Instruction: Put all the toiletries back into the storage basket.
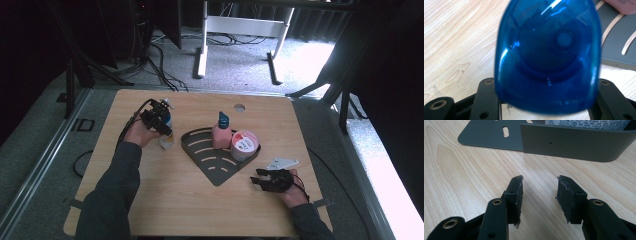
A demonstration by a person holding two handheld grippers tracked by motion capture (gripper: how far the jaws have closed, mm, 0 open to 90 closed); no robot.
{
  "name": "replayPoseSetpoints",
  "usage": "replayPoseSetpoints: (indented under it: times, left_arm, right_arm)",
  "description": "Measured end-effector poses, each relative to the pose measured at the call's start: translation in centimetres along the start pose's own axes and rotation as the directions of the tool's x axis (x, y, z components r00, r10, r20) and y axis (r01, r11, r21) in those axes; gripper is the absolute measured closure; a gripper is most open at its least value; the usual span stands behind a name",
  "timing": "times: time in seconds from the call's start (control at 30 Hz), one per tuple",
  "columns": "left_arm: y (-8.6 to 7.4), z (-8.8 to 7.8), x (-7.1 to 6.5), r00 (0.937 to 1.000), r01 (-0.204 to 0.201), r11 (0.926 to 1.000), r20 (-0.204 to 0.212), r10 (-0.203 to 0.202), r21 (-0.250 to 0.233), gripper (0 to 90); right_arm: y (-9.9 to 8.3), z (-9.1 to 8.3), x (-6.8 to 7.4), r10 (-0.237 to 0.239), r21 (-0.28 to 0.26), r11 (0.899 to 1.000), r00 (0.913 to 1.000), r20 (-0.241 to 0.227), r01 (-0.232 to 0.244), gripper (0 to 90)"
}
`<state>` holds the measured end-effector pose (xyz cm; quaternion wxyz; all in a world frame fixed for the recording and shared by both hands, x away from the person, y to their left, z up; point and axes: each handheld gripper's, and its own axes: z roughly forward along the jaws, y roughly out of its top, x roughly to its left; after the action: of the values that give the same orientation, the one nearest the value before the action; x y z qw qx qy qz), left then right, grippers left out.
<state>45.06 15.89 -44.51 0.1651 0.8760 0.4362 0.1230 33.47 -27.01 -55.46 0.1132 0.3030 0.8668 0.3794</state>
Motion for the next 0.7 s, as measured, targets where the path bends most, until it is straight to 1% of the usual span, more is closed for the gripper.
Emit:
replayPoseSetpoints:
  times: [0.27,0.33,0.7]
  left_arm:
    - [0.1,0.7,0.3,0.9998,-0.003,0.9998,0.019,0.003,0.021,48.7]
    - [0.1,0.9,0.3,0.9997,-0.011,0.9996,0.021,0.01,0.026,48.8]
    - [0.1,1.2,0.3,0.9992,-0.024,0.9987,0.032,0.023,0.046,52.1]
  right_arm:
    - [0.0,0.0,0.0,0.0,-0.001,1.0,1.0,0.0,0.0,55.4]
    - [0.0,0.0,0.0,0.0,-0.001,1.0,1.0,-0.001,0.0,55.4]
    - [0.0,0.0,0.0,0.0,0.0,1.0,1.0,0.0,0.0,55.4]
